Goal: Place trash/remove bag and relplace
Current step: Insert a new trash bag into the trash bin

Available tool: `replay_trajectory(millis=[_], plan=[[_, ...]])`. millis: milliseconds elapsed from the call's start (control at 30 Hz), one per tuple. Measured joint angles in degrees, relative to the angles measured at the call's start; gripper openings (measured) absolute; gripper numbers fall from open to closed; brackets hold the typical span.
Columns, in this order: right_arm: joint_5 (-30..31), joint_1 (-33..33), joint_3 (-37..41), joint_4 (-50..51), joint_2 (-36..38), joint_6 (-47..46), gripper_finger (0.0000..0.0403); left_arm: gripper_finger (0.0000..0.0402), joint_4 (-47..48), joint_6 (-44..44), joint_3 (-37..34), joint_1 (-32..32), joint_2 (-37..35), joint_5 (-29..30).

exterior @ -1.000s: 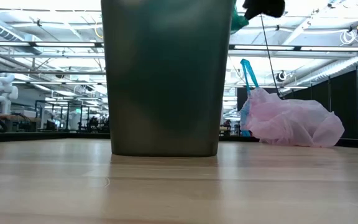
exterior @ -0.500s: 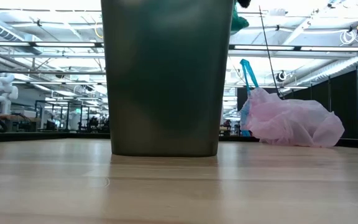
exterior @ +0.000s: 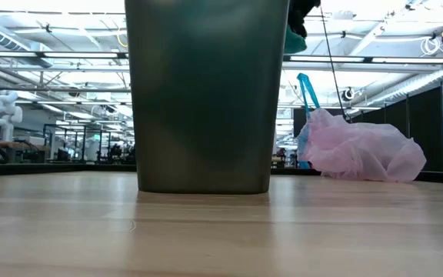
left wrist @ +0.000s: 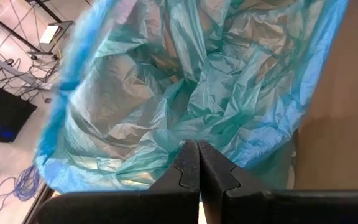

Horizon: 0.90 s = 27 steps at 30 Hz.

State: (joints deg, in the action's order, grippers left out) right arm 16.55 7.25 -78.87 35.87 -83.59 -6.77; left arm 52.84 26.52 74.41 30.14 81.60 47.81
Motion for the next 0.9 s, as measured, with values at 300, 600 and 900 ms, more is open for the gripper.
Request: replay_trajectory(millis=[300, 600, 900], plan=[[-0.68, 0.87, 0.00, 3.20, -2.36, -1.46, 0.0000, 0.0000, -0.04, 0.05, 0.00, 1.02, 0.00, 0.26], [-1.94, -4.97, -0.04, -3.47, 5.53, 1.29, 0.0000, 0.0000, 0.05, -0.13, 0.00, 1.09, 0.00, 0.47], [-0.47, -10.10, 0.07, -3.44, -1.78, 3.26, 0.0000, 0.0000, -1.35, -0.40, -0.01, 1.02, 0.02, 0.82]])
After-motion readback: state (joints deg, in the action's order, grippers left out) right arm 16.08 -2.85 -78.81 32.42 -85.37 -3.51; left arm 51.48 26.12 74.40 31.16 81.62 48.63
